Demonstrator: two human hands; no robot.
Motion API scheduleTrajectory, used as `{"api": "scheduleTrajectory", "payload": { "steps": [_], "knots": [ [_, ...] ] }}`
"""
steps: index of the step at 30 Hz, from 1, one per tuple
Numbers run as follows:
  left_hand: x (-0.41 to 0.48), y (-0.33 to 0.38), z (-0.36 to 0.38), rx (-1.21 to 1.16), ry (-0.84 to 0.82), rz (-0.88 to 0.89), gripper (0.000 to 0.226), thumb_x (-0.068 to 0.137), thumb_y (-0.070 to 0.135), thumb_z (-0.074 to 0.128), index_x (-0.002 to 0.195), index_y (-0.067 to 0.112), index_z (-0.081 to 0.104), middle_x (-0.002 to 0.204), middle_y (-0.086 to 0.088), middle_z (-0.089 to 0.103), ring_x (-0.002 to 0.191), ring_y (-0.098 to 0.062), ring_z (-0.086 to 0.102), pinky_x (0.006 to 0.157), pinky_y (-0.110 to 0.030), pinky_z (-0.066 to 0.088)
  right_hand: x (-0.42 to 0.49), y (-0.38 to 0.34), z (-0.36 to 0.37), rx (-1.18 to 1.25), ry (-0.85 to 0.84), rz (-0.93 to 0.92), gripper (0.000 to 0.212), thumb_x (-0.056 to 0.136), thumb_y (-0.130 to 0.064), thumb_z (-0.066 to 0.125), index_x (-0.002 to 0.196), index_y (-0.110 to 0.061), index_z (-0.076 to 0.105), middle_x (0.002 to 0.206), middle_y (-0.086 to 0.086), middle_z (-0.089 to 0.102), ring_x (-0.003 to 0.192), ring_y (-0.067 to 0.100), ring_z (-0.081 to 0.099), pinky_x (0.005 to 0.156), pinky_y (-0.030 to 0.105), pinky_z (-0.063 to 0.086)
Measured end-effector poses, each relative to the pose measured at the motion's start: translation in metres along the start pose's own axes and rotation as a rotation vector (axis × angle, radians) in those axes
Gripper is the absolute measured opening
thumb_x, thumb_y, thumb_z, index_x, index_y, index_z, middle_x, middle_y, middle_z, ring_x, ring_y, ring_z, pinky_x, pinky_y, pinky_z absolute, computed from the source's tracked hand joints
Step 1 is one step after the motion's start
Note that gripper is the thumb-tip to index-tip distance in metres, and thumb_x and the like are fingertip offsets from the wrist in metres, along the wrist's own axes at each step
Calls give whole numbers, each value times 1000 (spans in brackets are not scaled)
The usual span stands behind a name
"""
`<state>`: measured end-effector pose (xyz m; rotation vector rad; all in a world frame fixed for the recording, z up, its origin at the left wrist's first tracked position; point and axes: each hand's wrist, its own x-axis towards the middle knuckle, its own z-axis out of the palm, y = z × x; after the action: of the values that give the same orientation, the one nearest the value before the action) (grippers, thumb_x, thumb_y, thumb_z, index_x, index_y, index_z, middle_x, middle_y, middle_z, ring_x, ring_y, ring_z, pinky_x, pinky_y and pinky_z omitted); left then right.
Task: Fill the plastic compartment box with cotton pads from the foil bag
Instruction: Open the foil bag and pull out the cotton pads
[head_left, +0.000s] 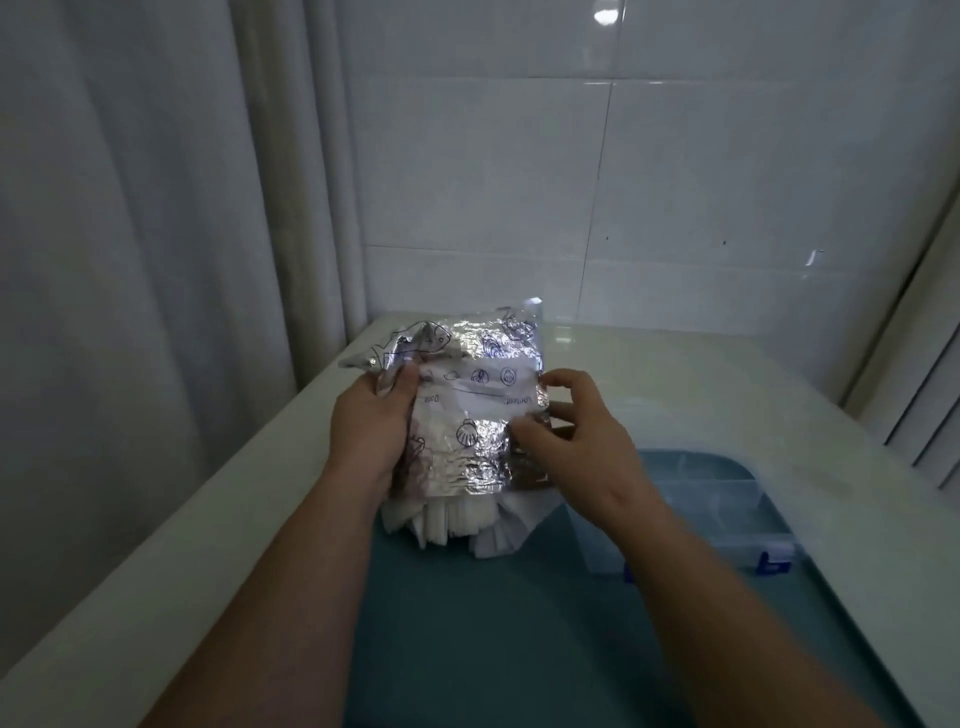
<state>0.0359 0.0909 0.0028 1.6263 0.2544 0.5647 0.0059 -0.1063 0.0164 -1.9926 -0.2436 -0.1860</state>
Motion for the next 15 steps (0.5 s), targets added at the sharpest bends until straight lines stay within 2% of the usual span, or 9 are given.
{"api": "scheduleTrajectory", "payload": {
  "steps": [2, 4, 6, 8, 10, 12, 13, 15],
  "knots": [
    [-1, 2, -1, -4, 43, -15, 37, 94, 52, 54, 88, 18, 69, 89, -7, 72, 85, -22, 68, 77, -36, 54, -2, 3, -2, -45, -56, 29, 52, 82, -41, 70, 124, -40, 38, 110, -6, 64, 91, 13, 66, 80, 35, 56],
    [-2, 5, -1, -40, 57, -30, 44, 93, 54, 53, 86, 14, 68, 84, -9, 71, 79, -24, 67, 79, -38, 54, 0, 8, 0, -45, -45, 60, 42, 82, -36, 72, 112, -36, 43, 100, -2, 66, 86, 14, 66, 72, 27, 55],
    [-4, 6, 1, -47, 47, -40, 41, 94, 51, 53, 85, 13, 65, 72, -4, 63, 66, -17, 60, 64, -25, 51, 2, 11, 2, -111, 33, 27, 21, 85, -21, 68, 91, -28, 49, 85, 0, 66, 74, 13, 63, 57, 12, 45],
    [-6, 8, 1, -138, -5, -94, 29, 94, 41, 59, 83, 15, 66, 69, -1, 63, 59, -15, 60, 51, -22, 49, 4, 14, 3, -173, 95, -43, 23, 83, -6, 62, 73, -25, 53, 73, -3, 64, 68, 14, 59, 50, 7, 37],
    [-6, 10, -2, -295, -91, -232, 7, 89, 22, 63, 89, 17, 68, 75, -5, 67, 58, -19, 63, 45, -25, 49, 6, 15, 4, -156, 109, -57, 28, 81, 2, 58, 68, -24, 60, 68, -12, 62, 65, 1, 56, 53, 4, 37],
    [-2, 6, -9, -297, -160, -355, 19, 75, 19, 57, 93, 16, 63, 82, -8, 64, 60, -23, 59, 47, -25, 46, 8, 17, 4, -116, 124, -37, 29, 82, 4, 58, 72, -23, 67, 71, -18, 63, 68, -4, 57, 59, 0, 38],
    [-1, 5, -12, -252, -196, -386, 28, 69, 20, 53, 96, 18, 62, 83, -9, 62, 60, -22, 56, 50, -24, 44, 9, 18, 4, -92, 131, -24, 29, 82, 4, 59, 74, -22, 69, 73, -17, 65, 72, -1, 60, 65, 2, 41],
    [2, 2, -14, -155, -283, -368, 36, 73, 14, 51, 107, 22, 59, 86, -9, 61, 62, -22, 54, 54, -24, 41, 11, 22, 4, -47, 132, 4, 30, 83, 4, 58, 75, -23, 69, 78, -11, 70, 81, 9, 67, 77, 17, 51]
  ]
}}
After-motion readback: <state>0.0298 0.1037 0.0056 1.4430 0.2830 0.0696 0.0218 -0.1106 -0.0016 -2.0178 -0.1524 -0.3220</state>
